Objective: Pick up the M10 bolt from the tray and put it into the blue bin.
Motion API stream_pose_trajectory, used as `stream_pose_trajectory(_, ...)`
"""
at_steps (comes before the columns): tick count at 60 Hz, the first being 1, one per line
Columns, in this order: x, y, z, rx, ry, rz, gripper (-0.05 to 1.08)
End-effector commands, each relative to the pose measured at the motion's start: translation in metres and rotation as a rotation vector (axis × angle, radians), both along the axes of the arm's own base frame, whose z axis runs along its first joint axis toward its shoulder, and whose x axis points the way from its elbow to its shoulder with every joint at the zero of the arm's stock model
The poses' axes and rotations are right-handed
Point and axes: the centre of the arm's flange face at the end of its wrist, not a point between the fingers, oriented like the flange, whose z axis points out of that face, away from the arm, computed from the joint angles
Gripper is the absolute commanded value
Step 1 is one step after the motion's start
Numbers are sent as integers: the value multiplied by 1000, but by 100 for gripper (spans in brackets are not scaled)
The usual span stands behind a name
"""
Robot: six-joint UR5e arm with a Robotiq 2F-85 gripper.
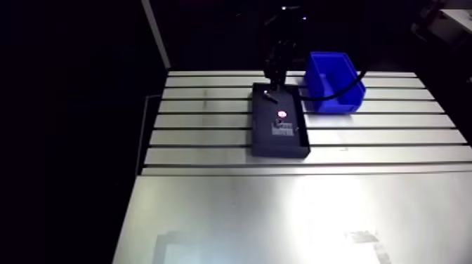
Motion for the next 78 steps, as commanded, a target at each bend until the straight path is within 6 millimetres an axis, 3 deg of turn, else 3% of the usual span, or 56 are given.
stream_pose_trajectory(1, -1, 0, -10, -4, -6, 12, 59)
stream_pose_trajectory(78, -6, -2, -43, -5, -3, 17, 59)
